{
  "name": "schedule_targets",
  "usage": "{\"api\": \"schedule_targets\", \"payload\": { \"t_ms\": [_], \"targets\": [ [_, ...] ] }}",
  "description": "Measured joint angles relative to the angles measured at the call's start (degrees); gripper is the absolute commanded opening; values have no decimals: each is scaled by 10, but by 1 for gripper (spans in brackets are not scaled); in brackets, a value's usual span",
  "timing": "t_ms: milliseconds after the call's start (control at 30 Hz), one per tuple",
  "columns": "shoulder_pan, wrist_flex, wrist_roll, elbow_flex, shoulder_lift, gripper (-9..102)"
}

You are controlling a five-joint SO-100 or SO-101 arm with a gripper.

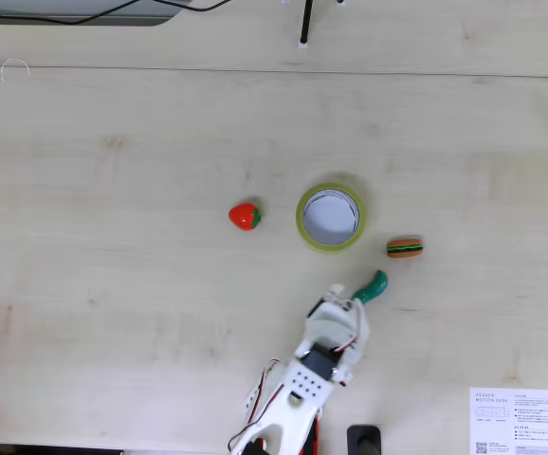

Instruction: Grasp a cucumber and put it in the hole.

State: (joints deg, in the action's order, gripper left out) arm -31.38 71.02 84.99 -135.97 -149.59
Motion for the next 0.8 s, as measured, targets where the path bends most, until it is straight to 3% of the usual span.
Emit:
{"api": "schedule_targets", "payload": {
  "t_ms": [200,800],
  "targets": [
    [-25,-11,0,35,71,26],
    [-31,-63,0,36,265,38]
  ]
}}
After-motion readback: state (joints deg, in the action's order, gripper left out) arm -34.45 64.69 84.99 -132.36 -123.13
